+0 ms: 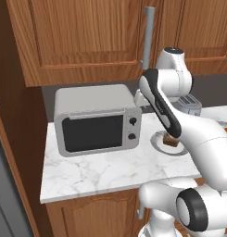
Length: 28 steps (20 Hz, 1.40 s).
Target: Open the toaster oven door. Place the bread on the bottom rack in the toaster oven and place the chicken drumstick on the top rack.
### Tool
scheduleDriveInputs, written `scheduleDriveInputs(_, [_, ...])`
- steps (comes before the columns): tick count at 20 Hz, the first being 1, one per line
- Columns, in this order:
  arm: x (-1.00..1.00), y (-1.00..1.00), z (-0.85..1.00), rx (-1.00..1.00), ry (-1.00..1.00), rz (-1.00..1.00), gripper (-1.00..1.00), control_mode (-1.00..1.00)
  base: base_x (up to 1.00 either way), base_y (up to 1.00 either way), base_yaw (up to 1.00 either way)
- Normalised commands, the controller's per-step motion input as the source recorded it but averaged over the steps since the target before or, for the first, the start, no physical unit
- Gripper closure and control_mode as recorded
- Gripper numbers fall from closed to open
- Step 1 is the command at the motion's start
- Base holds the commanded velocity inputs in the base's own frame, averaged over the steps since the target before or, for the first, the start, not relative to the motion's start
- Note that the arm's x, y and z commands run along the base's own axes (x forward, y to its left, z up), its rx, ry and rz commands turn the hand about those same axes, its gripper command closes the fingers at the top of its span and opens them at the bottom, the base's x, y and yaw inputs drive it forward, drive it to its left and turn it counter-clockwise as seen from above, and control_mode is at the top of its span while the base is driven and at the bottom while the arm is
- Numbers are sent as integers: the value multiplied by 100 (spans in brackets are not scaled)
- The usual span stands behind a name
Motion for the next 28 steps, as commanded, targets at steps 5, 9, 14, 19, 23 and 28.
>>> scheduleDriveInputs(5, [0, 0, 0, 0, 0, 0, -100, 100, 23, -18, 0])
scheduleDriveInputs(9, [0, 0, 0, 0, 0, 0, -100, 100, 27, -28, 0])
scheduleDriveInputs(14, [0, 0, 0, 0, 0, 0, -100, 100, 35, -36, 0])
scheduleDriveInputs(19, [0, 0, 0, 0, 0, 0, -100, 100, 35, -38, 0])
scheduleDriveInputs(23, [0, 0, 0, 0, 0, 0, -100, 100, 30, -53, 0])
scheduleDriveInputs(28, [0, 0, 0, 0, 0, 0, -100, 100, 21, -50, 0])
